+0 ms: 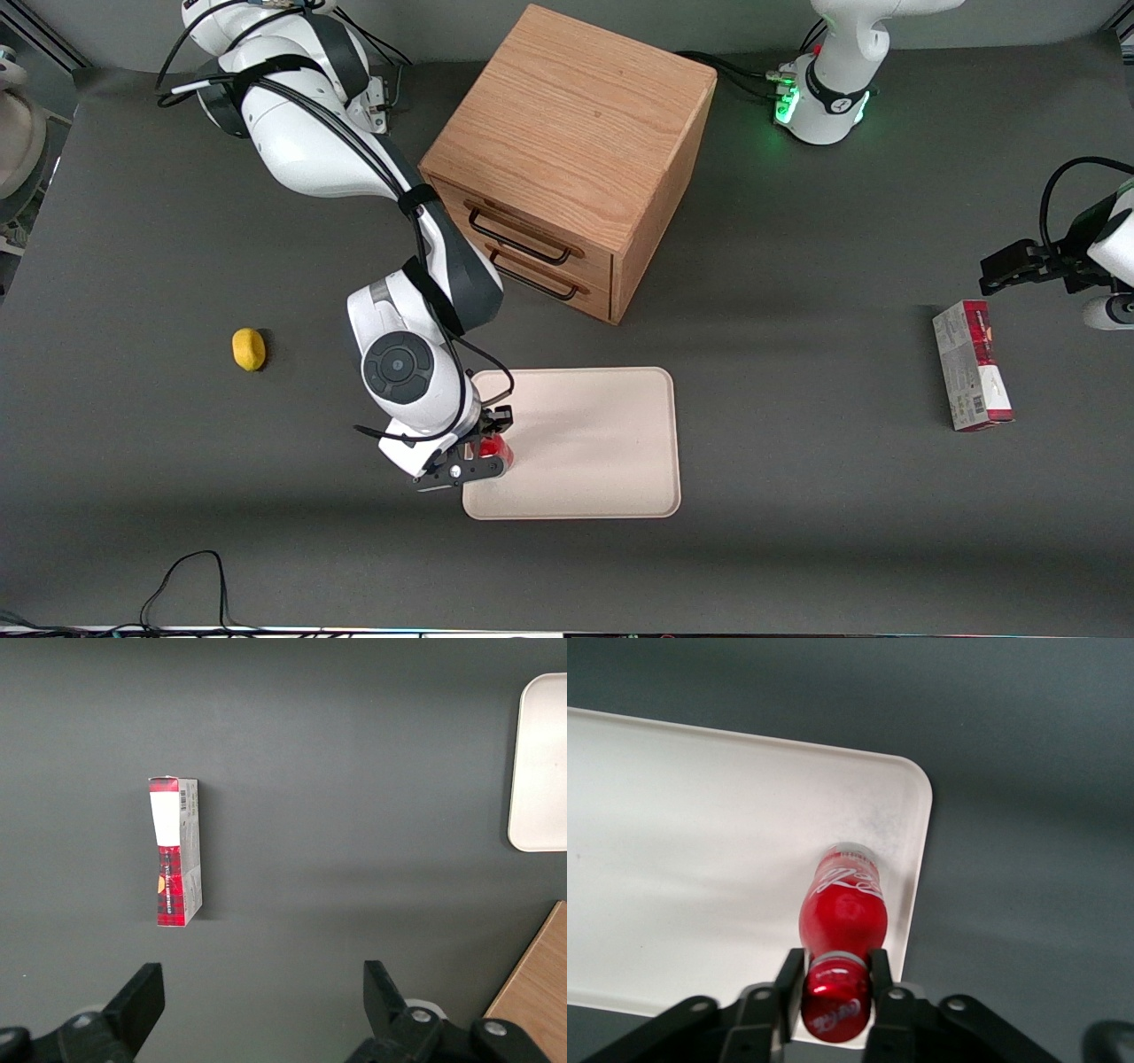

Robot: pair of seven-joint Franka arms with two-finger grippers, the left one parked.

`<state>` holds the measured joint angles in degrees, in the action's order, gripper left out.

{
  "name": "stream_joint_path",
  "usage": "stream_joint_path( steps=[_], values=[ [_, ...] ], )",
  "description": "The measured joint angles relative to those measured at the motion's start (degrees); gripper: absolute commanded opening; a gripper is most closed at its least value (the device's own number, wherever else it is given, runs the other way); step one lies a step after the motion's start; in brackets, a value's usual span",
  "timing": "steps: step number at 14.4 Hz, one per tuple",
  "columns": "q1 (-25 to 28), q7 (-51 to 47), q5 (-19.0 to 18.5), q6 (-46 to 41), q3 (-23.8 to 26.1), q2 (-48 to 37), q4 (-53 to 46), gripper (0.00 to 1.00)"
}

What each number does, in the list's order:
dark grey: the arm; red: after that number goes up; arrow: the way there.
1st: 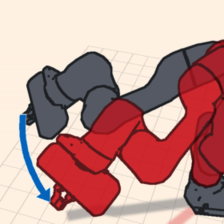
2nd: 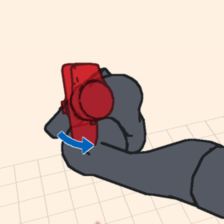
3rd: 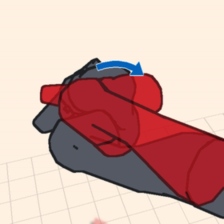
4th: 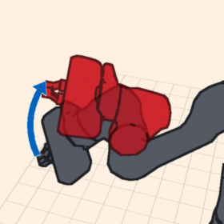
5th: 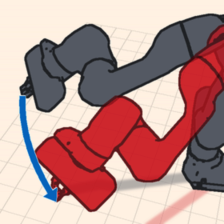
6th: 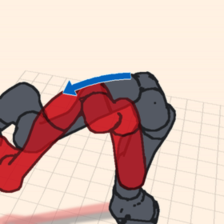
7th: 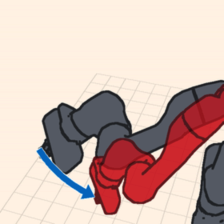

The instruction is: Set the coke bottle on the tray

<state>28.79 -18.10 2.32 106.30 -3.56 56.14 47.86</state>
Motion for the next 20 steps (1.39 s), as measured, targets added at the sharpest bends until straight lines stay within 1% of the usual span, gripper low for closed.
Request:
stream_joint_path(
  steps=[6, 9, 14, 16, 18, 20],
  values=[
    [0.0, 0.0, 0.0, 0.3, 0.0, -0.3, -0.6, 1.0],
    [0.0, 0.0, 0.0, -5.6, 0.0, -3.0, -1.9, 1.0],
    [0.0, 0.0, 0.0, -20.2, -0.4, -13.4, -1.9, 1.0],
    [-0.1, 0.0, 0.0, -22.1, -1.9, -18.4, 1.4, 1.0],
    [-0.4, 0.5, 0.0, -22.2, -3.7, -24.7, 8.2, 1.0],
    [-1.2, 3.7, -0.1, -22.2, -5.9, -30.6, 14.7, 1.0]
  ],
)
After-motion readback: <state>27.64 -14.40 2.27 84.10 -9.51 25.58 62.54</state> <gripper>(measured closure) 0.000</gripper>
